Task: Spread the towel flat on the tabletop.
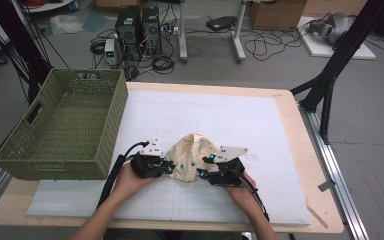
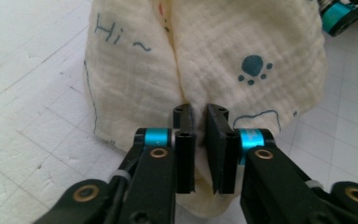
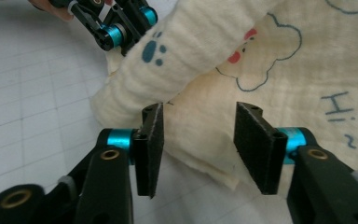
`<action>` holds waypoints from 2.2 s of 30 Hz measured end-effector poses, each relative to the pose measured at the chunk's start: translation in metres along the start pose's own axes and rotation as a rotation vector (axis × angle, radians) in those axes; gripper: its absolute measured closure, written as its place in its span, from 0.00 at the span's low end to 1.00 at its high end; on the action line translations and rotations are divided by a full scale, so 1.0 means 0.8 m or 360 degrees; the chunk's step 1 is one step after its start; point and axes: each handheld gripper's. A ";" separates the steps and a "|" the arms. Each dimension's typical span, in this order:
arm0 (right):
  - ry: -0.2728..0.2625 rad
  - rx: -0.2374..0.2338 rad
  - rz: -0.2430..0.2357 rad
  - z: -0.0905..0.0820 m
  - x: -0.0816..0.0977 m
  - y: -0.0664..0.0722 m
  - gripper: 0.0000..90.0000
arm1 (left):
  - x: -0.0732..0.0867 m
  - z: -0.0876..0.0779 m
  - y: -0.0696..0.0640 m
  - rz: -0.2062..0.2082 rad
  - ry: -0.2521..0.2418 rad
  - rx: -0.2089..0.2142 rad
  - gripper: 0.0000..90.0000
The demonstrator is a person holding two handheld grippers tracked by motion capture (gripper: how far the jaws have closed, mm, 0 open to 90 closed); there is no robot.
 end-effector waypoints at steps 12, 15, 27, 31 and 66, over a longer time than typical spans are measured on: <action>0.0031 -0.0072 0.0035 0.013 0.001 -0.005 0.96 | -0.006 -0.016 0.001 -0.0048 -0.0082 0.0015 0.97; 0.0007 -0.0095 0.0041 0.009 0.000 -0.006 0.97 | -0.007 -0.025 0.002 -0.0081 -0.0131 0.0030 0.97; -0.0033 -0.0085 0.0018 -0.032 -0.003 -0.011 0.97 | -0.007 -0.054 0.009 -0.0124 -0.0230 -0.0040 0.97; -0.0054 -0.0069 0.0025 -0.051 0.000 -0.017 0.97 | -0.008 -0.063 0.011 -0.0128 -0.0271 -0.0084 0.97; 0.0008 -0.0149 0.0041 -0.075 0.033 -0.007 0.64 | 0.020 -0.052 -0.003 -0.0103 -0.0110 0.0000 0.75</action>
Point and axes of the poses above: each handheld gripper's, and its own axes: z roughly forward along the jaws, x roughly out of its underside, y roughly to its left, and after that the axes turned 1 degree about -z, right-handed
